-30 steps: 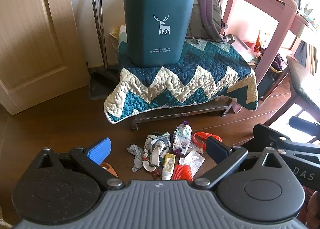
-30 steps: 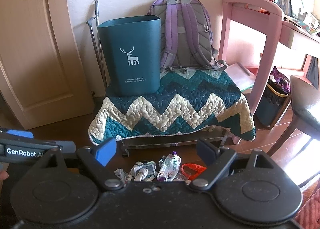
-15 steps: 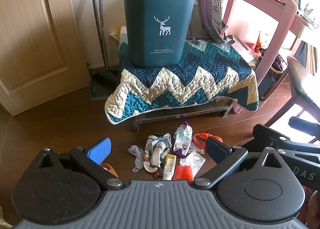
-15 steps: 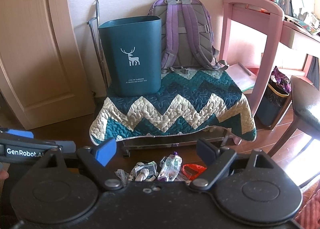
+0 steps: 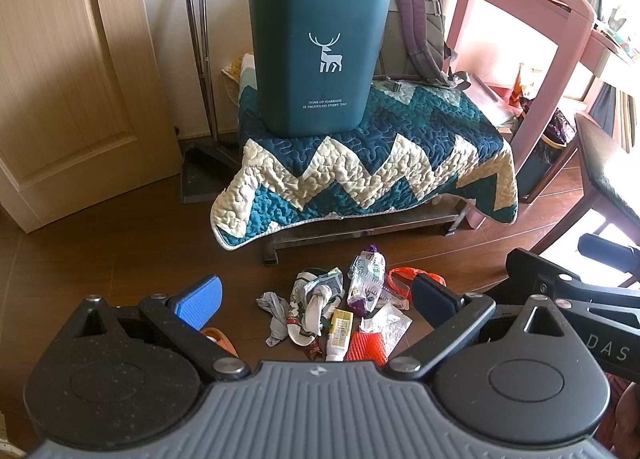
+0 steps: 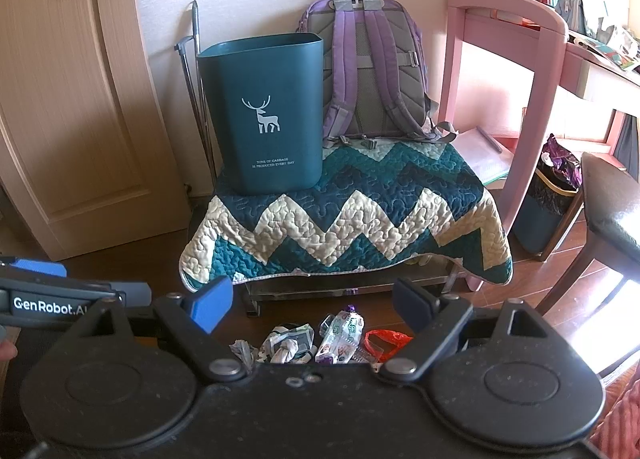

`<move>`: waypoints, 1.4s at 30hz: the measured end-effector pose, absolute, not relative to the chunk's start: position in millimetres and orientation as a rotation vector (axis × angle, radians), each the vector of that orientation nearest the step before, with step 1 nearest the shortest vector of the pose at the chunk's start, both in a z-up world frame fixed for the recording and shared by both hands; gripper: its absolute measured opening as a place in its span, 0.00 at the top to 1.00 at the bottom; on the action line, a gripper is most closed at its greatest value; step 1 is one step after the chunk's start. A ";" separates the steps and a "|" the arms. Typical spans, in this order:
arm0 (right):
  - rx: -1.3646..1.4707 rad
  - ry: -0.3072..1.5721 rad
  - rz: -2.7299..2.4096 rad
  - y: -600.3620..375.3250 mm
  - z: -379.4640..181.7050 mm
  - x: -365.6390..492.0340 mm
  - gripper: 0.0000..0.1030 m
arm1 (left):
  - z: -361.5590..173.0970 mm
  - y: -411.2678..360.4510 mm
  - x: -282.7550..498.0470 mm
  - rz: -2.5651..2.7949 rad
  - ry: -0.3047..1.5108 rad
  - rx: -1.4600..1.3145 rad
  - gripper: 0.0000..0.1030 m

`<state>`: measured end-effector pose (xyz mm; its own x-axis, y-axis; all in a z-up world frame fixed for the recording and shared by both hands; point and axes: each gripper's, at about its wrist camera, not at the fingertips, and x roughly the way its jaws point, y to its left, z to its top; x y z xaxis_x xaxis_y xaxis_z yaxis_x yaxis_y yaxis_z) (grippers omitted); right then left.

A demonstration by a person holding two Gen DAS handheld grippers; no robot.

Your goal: Collect trash

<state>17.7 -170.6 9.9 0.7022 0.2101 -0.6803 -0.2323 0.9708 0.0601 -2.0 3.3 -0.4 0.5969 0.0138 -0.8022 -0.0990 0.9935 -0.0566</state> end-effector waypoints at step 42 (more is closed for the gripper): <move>-0.027 0.917 0.297 -164.1 -61.6 131.6 0.16 | -107.9 57.7 103.3 0.156 1.051 -0.053 0.01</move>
<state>131.6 -164.1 -61.6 0.5708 0.2415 -0.7847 -0.2640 0.9590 0.1031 103.3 57.7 -107.9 0.4869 0.1027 -0.8674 -0.1537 0.9876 0.0307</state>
